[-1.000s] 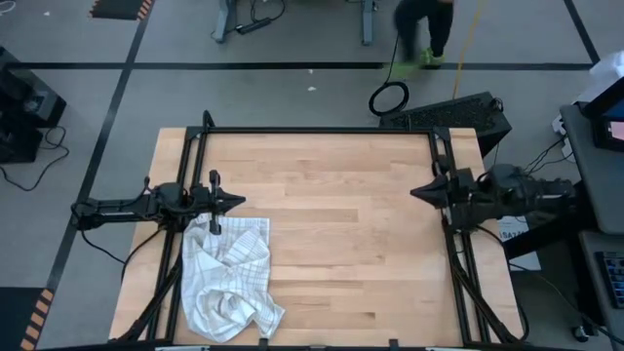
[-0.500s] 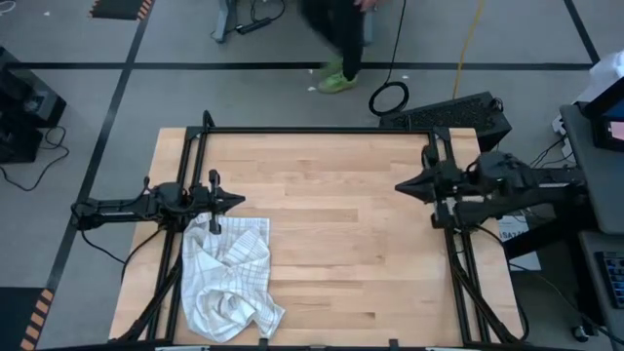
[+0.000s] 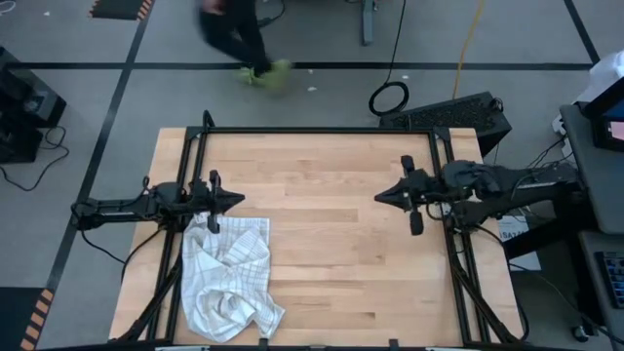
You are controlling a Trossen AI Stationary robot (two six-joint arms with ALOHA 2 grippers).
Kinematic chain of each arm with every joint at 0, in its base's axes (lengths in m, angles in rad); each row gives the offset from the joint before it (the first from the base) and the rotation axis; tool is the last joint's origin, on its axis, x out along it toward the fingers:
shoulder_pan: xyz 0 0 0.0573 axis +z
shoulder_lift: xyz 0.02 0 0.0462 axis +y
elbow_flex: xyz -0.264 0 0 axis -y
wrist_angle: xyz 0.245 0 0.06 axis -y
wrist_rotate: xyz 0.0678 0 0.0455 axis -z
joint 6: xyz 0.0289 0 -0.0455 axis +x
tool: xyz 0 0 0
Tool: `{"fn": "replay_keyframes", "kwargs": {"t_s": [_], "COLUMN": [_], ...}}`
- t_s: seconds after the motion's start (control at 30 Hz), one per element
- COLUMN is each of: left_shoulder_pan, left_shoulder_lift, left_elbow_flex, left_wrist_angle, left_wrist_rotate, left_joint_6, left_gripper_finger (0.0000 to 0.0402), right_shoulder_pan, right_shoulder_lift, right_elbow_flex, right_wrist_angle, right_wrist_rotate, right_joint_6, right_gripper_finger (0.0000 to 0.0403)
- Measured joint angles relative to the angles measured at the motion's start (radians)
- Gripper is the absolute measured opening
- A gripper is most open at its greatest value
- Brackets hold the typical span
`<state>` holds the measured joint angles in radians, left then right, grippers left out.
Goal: Roll towel
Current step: Fold the white towel
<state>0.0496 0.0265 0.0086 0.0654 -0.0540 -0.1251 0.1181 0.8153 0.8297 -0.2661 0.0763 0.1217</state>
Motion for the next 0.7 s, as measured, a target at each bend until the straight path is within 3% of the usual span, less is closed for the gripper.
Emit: {"fn": "replay_keyframes", "kwargs": {"t_s": [0.17, 0.27, 0.43, 0.7], "left_shoulder_pan": [-0.014, -0.027, -0.054, -0.113], "left_shoulder_lift": [0.043, 0.108, 0.285, 0.596], "left_elbow_flex": [0.099, 0.211, 0.423, 0.665], "left_wrist_angle": [-0.018, -0.147, -0.367, -0.562], "left_wrist_rotate": [-0.005, -0.035, -0.085, -0.076], "left_joint_6": [-0.025, -0.027, -0.028, -0.070], "left_gripper_finger": [0.0022, 0.0022, 0.0022, 0.0022], "right_shoulder_pan": [0.000, 0.000, 0.000, 0.002], "right_shoulder_lift": [0.059, 0.109, 0.209, 0.395], "right_elbow_flex": [-0.045, -0.080, -0.135, -0.175], "right_wrist_angle": [0.010, 0.026, 0.110, 0.176], "right_wrist_rotate": [0.000, 0.001, 0.004, 0.004], "right_joint_6": [-0.001, 0.009, 0.050, 0.126], "right_gripper_finger": [0.0000, 0.0000, 0.0000, 0.0000]}}
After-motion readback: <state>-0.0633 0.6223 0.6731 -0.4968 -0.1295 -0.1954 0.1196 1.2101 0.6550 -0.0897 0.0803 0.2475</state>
